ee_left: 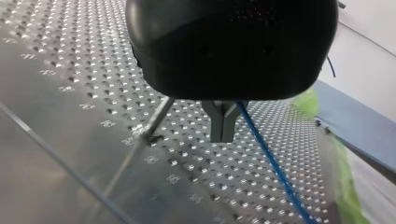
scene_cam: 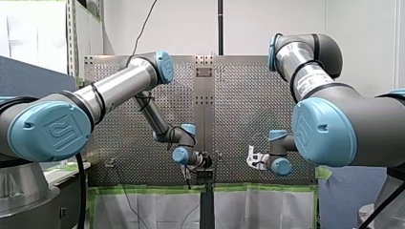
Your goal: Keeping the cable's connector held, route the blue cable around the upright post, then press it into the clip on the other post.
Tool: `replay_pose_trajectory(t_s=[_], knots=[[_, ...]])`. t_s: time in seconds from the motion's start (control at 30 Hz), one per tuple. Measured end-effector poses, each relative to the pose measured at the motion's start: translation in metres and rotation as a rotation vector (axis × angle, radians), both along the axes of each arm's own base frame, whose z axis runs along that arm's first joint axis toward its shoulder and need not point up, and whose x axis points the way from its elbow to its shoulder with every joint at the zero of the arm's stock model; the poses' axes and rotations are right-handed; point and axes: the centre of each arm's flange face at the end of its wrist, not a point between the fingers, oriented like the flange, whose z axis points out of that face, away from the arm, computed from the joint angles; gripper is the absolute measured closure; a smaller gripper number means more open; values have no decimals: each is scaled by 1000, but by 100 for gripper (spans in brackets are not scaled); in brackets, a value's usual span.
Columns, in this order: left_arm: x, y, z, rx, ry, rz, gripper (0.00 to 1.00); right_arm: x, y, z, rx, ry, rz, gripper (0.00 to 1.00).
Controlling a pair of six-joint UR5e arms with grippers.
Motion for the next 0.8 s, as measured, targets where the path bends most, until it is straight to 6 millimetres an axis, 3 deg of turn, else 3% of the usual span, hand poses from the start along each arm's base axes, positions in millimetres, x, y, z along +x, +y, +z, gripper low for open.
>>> replay_pose_trajectory(t_s=[0.6,0.67,0.7,0.77,0.8], knots=[[16,13,5,22,-17,51,97,0,-25,15,-24,-15,-11,100],[17,16,5,46,-21,65,81,0,-26,15,-24,-15,-11,100],[17,17,4,58,-22,71,81,0,-26,15,-23,-14,-11,100],[16,20,4,87,-25,85,53,0,-26,15,-22,-12,-11,100],[15,20,4,101,-24,90,53,0,-26,15,-21,-11,-11,100]])
